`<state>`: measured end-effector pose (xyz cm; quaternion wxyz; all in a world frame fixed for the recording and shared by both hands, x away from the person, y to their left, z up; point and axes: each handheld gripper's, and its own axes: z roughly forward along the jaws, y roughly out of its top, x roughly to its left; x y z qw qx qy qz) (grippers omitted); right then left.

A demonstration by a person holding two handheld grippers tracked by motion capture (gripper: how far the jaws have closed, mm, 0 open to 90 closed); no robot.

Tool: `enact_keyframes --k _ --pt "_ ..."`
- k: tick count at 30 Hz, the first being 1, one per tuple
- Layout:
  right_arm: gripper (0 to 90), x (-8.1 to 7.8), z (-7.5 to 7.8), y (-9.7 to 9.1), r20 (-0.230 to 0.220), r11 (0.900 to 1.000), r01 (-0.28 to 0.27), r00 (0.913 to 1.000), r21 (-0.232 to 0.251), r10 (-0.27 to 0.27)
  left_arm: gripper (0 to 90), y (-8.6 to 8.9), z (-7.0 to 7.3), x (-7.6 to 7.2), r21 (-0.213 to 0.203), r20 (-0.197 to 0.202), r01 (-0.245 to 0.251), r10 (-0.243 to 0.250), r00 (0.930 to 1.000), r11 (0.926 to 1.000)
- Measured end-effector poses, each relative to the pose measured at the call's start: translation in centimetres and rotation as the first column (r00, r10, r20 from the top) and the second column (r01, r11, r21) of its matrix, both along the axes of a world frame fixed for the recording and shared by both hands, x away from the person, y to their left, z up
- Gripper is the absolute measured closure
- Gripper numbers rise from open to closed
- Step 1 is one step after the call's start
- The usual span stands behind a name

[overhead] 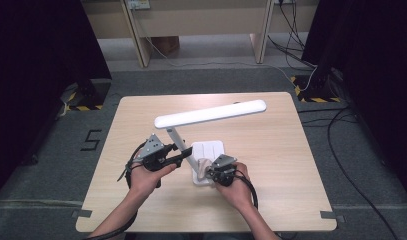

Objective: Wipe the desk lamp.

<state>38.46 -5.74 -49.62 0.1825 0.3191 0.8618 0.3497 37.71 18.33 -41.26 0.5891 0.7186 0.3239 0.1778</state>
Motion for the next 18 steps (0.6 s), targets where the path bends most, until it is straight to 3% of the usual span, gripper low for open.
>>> enact_keyframes --k 2,6,10,15,18 --pt "81.5 0.1 0.1 -0.7 0.021 0.9986 0.022 0.9996 -0.048 -0.021 56.3 0.0 0.0 0.0 0.003 0.0 -0.001 0.001 1.0 1.0" --pt "81.5 0.3 0.1 -2.8 0.018 0.9955 0.084 0.9964 -0.044 -0.083 56.3 0.0 0.1 0.0 0.003 -0.002 -0.002 0.002 1.0 1.0" --pt "81.4 0.6 0.3 -4.5 0.018 0.9862 0.158 0.9875 -0.051 -0.157 56.4 0.1 0.1 0.0 0.008 -0.001 -0.002 0.002 1.0 1.0" --pt "81.0 1.4 1.2 -2.4 0.04 0.9906 0.126 0.9909 0.053 -0.128 56.3 0.1 0.2 0.0 0.012 -0.005 -0.001 0.001 1.0 0.9999" --pt "80.9 2.0 1.2 -0.1 0.05 0.9957 0.078 0.9955 0.049 -0.081 56.3 0.1 0.2 0.0 0.023 -0.004 -0.001 0.001 1.0 0.9997"
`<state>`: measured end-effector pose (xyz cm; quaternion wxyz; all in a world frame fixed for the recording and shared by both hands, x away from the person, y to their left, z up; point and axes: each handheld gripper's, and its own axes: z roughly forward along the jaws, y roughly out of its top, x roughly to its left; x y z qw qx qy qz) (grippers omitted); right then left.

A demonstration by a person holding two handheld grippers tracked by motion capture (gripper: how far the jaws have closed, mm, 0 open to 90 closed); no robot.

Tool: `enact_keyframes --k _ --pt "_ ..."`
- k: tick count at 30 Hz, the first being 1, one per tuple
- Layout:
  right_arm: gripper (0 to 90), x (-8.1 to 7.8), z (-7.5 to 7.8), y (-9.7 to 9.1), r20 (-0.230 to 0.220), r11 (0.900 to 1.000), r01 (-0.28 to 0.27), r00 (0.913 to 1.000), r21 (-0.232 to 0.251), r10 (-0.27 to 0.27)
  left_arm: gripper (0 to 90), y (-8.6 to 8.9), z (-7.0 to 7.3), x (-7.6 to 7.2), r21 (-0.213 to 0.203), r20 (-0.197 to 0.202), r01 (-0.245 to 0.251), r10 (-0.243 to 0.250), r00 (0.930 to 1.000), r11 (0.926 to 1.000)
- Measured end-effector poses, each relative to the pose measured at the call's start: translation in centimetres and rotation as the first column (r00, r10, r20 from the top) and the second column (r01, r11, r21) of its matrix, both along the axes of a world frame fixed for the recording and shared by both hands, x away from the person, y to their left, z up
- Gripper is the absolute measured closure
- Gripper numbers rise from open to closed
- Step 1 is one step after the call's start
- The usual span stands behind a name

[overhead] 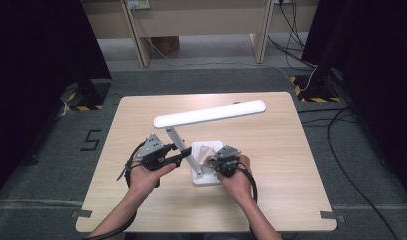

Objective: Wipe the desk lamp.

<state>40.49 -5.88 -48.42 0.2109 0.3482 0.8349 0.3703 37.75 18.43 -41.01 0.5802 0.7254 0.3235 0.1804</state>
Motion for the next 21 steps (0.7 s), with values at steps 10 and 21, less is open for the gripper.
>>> enact_keyframes --k 10,21 --pt "81.0 0.9 -1.2 0.8 -0.017 0.9962 -0.011 0.9998 -0.086 0.01 56.8 0.1 0.0 0.1 -0.007 -0.005 -0.001 0.001 1.0 1.0" --pt "80.9 0.7 -1.3 -3.1 -0.012 0.9899 0.076 0.9968 -0.12 -0.078 57.3 0.2 0.0 0.1 -0.014 -0.015 -0.01 0.01 0.9998 0.9999"
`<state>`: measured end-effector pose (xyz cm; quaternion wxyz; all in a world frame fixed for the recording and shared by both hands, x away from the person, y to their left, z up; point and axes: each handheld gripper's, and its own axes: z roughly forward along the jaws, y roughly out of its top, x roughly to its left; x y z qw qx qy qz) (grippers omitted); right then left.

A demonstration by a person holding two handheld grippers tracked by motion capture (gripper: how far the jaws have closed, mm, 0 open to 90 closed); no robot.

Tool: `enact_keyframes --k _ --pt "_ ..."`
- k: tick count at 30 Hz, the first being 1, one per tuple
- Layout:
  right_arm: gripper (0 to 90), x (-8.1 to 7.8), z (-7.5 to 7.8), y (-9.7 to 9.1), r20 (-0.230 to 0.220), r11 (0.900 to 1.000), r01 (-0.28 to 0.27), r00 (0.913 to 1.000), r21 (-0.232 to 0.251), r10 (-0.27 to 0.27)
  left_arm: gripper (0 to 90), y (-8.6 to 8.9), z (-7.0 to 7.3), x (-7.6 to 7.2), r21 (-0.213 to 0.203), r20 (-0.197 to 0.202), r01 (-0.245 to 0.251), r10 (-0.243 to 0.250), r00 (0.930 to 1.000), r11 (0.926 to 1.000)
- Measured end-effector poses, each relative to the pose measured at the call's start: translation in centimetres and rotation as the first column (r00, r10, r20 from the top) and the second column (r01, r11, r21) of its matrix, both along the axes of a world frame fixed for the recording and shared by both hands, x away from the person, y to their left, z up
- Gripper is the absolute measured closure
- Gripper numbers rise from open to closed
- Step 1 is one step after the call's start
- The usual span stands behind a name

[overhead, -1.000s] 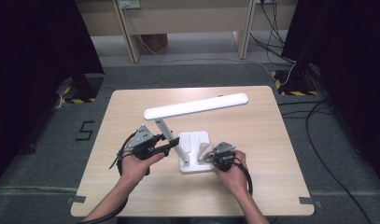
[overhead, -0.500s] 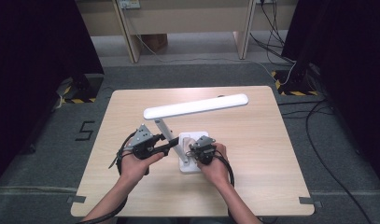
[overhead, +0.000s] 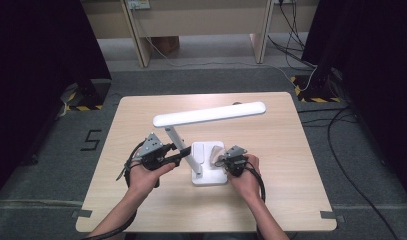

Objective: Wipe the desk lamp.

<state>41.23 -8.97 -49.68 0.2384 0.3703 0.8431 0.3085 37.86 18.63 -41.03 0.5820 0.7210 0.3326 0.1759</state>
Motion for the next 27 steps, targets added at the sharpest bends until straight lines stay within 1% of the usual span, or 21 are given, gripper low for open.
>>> enact_keyframes --k 1,2,4,6,8,9,11,13,14,15,16,17,18,20,22,23,26,27 --pt "80.9 0.0 0.0 -0.4 -0.002 0.9998 0.016 0.9999 -0.011 -0.016 57.4 0.0 0.0 0.0 0.0 -0.001 -0.002 0.002 1.0 1.0" --pt "81.0 0.1 0.0 -0.7 -0.006 0.9996 0.026 0.9996 -0.007 -0.026 57.5 0.0 0.0 0.0 0.001 0.001 -0.004 0.004 1.0 1.0" --pt "80.9 0.2 0.4 -0.8 0.006 0.9992 0.039 0.9992 0.008 -0.039 57.6 0.0 0.0 0.0 -0.001 0.001 -0.007 0.007 1.0 1.0" --pt "80.9 0.5 1.0 -0.3 0.022 0.9992 0.027 0.9994 0.031 -0.028 57.7 0.0 0.0 0.0 0.001 0.0 -0.009 0.009 1.0 1.0" --pt "80.9 1.1 1.6 0.8 0.03 0.9977 0.002 0.9995 0.068 -0.004 57.8 0.0 0.0 0.0 -0.001 -0.001 -0.011 0.011 0.9999 0.9999" --pt "80.8 1.4 1.9 1.4 0.036 0.997 -0.013 0.9993 0.076 0.01 57.9 0.0 0.0 0.0 -0.002 -0.001 -0.012 0.012 0.9999 0.9999" --pt "80.8 2.1 2.3 2.9 0.048 0.9966 -0.053 0.9976 0.062 0.05 57.9 0.0 0.0 0.0 -0.002 -0.001 -0.013 0.013 0.9999 0.9999" --pt "80.8 2.8 2.2 4.3 0.042 0.9944 -0.091 0.9952 0.054 0.089 57.9 0.0 0.0 0.0 -0.002 -0.002 -0.014 0.014 0.9999 0.9999" --pt "80.8 2.9 2.1 4.9 0.026 0.9944 -0.09 0.9957 0.056 0.089 58.0 0.0 0.0 0.0 0.0 -0.002 -0.013 0.013 0.9999 0.9999" --pt "80.8 3.3 2.0 5.3 0.03 0.9927 -0.109 0.9937 0.05 0.108 57.9 0.0 0.0 0.0 0.0 -0.002 -0.012 0.012 0.9999 0.9999" --pt "80.9 3.5 1.7 5.7 0.021 0.991 -0.123 0.9922 0.051 0.123 57.9 0.1 0.0 0.0 0.0 -0.003 -0.012 0.012 0.9999 0.9999" --pt "80.9 3.5 1.6 6.0 0.01 0.9914 -0.121 0.9927 0.051 0.12 57.9 0.1 0.0 0.0 -0.001 -0.002 -0.012 0.012 0.9999 0.9999" --pt "80.9 3.6 1.3 6.1 0.011 0.9907 -0.131 0.9914 0.039 0.13 57.9 0.0 0.0 0.0 0.0 -0.002 -0.012 0.012 0.9999 0.9999" --pt "81.0 3.8 0.8 6.2 -0.004 0.9909 -0.131 0.9913 0.031 0.131 57.9 0.0 0.0 0.0 0.005 0.001 -0.013 0.013 0.9999 0.9999" --pt "81.0 3.8 0.4 6.1 -0.01 0.9917 -0.123 0.9923 0.038 0.123 58.0 0.0 0.0 0.0 0.003 0.0 -0.013 0.013 0.9999 0.9999" --pt "81.0 3.8 0.3 6.0 -0.009 0.9919 -0.122 0.9925 0.038 0.122 58.0 0.0 0.0 0.0 0.003 -0.001 -0.013 0.013 0.9999 0.9999" --pt "81.0 3.8 0.4 5.5 -0.013 0.9932 -0.116 0.9931 0.007 0.116 58.0 0.0 0.1 0.0 0.006 -0.003 -0.014 0.014 0.9999 0.9999" --pt "81.0 3.8 0.4 5.3 -0.013 0.9939 -0.11 0.9939 0.005 0.11 58.0 0.0 0.1 0.0 0.004 -0.004 -0.014 0.014 0.9999 0.9999"
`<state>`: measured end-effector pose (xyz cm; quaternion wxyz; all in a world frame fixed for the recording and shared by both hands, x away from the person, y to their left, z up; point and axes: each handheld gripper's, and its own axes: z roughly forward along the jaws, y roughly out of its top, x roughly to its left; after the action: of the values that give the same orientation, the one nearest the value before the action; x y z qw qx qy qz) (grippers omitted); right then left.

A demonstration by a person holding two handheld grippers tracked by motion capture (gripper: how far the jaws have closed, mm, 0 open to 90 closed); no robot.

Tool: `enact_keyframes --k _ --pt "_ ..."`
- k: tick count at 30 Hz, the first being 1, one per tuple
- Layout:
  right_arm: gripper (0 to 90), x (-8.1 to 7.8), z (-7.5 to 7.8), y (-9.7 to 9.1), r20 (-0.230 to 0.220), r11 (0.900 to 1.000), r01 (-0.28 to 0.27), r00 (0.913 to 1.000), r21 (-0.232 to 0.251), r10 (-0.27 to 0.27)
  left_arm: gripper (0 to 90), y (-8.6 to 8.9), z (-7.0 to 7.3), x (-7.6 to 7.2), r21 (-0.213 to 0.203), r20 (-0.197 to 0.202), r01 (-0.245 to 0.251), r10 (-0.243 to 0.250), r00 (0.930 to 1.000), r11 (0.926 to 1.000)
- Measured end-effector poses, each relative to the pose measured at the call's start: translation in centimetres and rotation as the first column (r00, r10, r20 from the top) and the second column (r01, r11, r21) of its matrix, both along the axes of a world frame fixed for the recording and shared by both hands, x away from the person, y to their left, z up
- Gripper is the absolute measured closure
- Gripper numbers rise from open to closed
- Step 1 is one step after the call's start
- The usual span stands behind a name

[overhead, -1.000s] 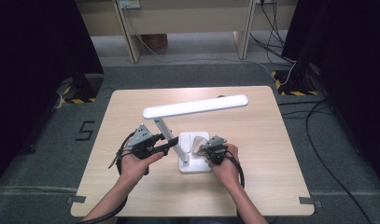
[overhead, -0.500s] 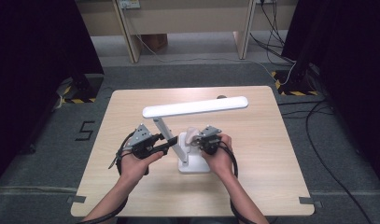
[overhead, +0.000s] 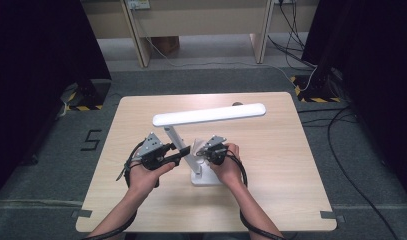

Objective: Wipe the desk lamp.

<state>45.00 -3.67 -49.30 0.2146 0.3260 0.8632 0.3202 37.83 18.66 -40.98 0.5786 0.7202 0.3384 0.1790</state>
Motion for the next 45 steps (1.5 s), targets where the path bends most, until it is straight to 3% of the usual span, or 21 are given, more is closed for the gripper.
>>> enact_keyframes --k 3,5,7,10,15,20,24,26,31,37,39,41,45 --pt "81.0 -0.2 0.0 -1.2 0.005 0.9995 0.026 0.9996 -0.016 -0.026 58.1 0.0 0.0 0.0 0.001 0.004 -0.002 0.002 1.0 1.0" --pt "81.0 -0.3 -0.1 -1.8 -0.011 0.9991 0.034 0.9994 0.026 -0.034 58.7 -0.1 0.0 0.0 -0.001 0.003 -0.002 0.002 1.0 1.0" --pt "81.1 -0.7 0.0 -2.1 -0.016 0.9987 0.047 0.9988 0.019 -0.047 59.4 -0.2 0.0 0.0 0.001 0.004 -0.002 0.002 1.0 1.0" --pt "81.1 -1.0 0.6 -2.3 0.012 0.9989 0.041 0.9991 0.023 -0.041 59.7 -0.2 0.0 0.1 0.004 0.001 -0.005 0.005 1.0 1.0" --pt "81.1 -0.9 0.4 -3.1 0.018 0.998 0.063 0.9979 -0.01 -0.063 59.8 -0.2 0.0 0.0 0.007 0.007 -0.009 0.009 0.9999 0.9999" --pt "81.1 -1.1 -0.1 -4.3 0.007 0.9943 0.106 0.9943 -0.009 -0.106 59.7 -0.3 0.0 0.0 0.008 0.006 -0.009 0.009 0.9999 0.9999" --pt "81.2 -0.9 0.1 -5.4 0.014 0.9876 0.144 0.9895 -0.061 -0.144 59.7 -0.3 0.0 0.0 0.008 0.009 -0.011 0.011 0.9999 0.9999" --pt "81.2 -0.7 0.4 -5.7 0.02 0.9853 0.164 0.9864 -0.047 -0.163 59.7 -0.3 0.0 -0.1 0.005 0.007 -0.014 0.014 0.9999 0.9999" --pt "81.1 0.0 1.3 -3.6 0.038 0.9934 0.111 0.993 0.028 -0.112 59.6 -0.3 0.0 0.0 0.007 0.005 -0.012 0.012 0.9999 0.9999" --pt "81.0 1.1 1.2 0.8 0.047 0.9999 0.003 0.9989 -0.011 -0.003 59.6 -0.3 0.0 -0.1 0.005 0.006 -0.013 0.013 0.9999 0.9999" --pt "81.0 1.2 0.8 1.5 0.026 1.0 0.008 0.9996 -0.001 -0.007 59.5 -0.3 0.0 -0.1 0.007 0.007 -0.012 0.012 0.9999 0.9999" --pt "81.0 1.4 0.5 1.6 0.033 0.9999 -0.006 0.9994 -0.016 0.007 59.6 -0.3 0.0 0.0 0.007 0.008 -0.012 0.012 0.9999 0.9999" --pt "81.1 1.3 0.4 1.2 0.028 0.9998 0.019 0.9994 0.002 -0.019 59.7 -0.5 0.0 0.0 0.012 0.013 -0.016 0.016 0.9998 0.9998"
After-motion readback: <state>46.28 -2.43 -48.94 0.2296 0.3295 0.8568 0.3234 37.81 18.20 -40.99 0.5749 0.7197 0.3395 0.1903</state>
